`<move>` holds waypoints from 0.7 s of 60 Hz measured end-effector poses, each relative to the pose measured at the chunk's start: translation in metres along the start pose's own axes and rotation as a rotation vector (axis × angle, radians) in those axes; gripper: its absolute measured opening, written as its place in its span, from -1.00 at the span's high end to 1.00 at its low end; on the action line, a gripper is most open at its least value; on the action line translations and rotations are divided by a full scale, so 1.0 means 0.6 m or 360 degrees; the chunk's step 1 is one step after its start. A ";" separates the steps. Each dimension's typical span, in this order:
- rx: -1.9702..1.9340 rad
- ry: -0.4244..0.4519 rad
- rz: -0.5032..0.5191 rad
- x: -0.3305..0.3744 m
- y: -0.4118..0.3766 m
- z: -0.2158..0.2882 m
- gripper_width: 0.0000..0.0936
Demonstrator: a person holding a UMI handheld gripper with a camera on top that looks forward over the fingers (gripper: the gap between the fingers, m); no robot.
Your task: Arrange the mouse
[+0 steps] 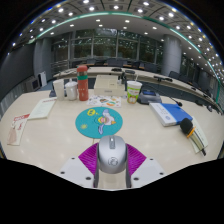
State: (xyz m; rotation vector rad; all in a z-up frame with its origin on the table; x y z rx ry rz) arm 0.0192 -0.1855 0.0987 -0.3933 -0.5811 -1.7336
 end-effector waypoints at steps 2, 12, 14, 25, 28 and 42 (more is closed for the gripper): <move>-0.0027 0.0041 0.0009 0.000 -0.006 0.040 0.22; -0.0139 0.0228 -0.0001 -0.060 -0.046 0.224 0.22; -0.0166 0.0230 0.0003 -0.084 -0.057 0.241 0.22; -0.0145 0.0080 0.0029 -0.239 -0.136 0.218 0.22; -0.0122 0.0018 0.0032 -0.270 -0.150 0.194 0.22; -0.0088 -0.0180 0.0020 -0.336 -0.164 0.110 -0.03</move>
Point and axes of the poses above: the point between the fingertips, and its own axes, seen from behind it with the camera up: y to the right, z up, x backward, against the way the camera looks, the point moved 5 cm from there along x, backward, against the way the camera looks, and after that the axes turned 11 degrees about -z, right-handed, at the moved point
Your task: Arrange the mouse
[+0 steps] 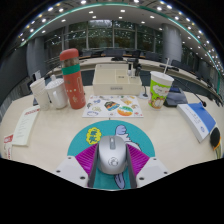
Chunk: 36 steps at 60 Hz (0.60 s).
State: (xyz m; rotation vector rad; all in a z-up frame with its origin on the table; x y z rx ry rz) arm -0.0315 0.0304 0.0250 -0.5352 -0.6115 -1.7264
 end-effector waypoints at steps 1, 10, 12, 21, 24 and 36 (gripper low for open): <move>0.0009 -0.0003 -0.0006 0.000 0.001 -0.004 -0.06; 0.0040 0.0042 -0.0006 0.049 0.012 0.008 -0.87; 0.0044 0.0053 -0.0004 0.072 0.015 0.012 -0.81; 0.0038 0.0109 -0.0023 0.221 0.040 0.023 -0.84; 0.0027 0.0113 -0.0029 0.285 0.049 0.015 -0.83; 0.0011 0.0157 -0.0028 0.498 0.076 -0.041 -0.84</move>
Point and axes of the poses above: the point between the fingertips, and its own axes, seen from behind it with the camera up: y to the right, z up, x backward, against the way the camera looks, the point moved 5 cm from there along x, backward, against the way the camera looks, and after that the axes turned 11 degrees about -z, right-handed, at the moved point
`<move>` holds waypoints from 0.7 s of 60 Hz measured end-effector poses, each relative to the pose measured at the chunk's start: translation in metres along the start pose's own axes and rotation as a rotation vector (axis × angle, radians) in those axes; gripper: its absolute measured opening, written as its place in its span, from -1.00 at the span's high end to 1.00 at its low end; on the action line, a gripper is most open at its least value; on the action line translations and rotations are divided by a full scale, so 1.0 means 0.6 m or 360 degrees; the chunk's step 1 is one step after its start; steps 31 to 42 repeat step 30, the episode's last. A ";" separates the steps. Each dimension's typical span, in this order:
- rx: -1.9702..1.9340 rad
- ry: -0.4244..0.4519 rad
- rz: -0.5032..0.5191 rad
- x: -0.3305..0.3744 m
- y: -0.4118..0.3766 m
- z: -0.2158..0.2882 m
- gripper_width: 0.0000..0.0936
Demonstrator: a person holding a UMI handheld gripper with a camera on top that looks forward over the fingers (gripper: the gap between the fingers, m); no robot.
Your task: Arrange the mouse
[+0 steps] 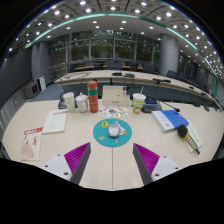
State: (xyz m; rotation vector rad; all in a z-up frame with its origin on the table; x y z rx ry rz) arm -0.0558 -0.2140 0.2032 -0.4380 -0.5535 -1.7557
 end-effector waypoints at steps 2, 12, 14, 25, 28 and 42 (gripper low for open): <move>0.0007 0.0003 0.0008 0.032 0.003 -0.008 -0.83; 0.0016 0.0035 0.0029 0.159 0.014 -0.046 -0.84; 0.0008 0.0035 0.0040 0.178 0.014 -0.052 -0.84; 0.0014 0.0041 0.0041 0.230 0.022 -0.072 -0.84; 0.0016 0.0050 0.0033 0.237 0.028 -0.071 -0.84; 0.0020 0.0059 0.0029 0.241 0.032 -0.071 -0.84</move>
Point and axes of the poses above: the point between the fingertips, and its own axes, seen from behind it with the camera up: y to the right, z up, x backward, against the way the camera looks, the point moved 5 cm from there along x, backward, against the way the camera looks, and after that the axes turned 11 degrees about -z, right-handed, at the moved point
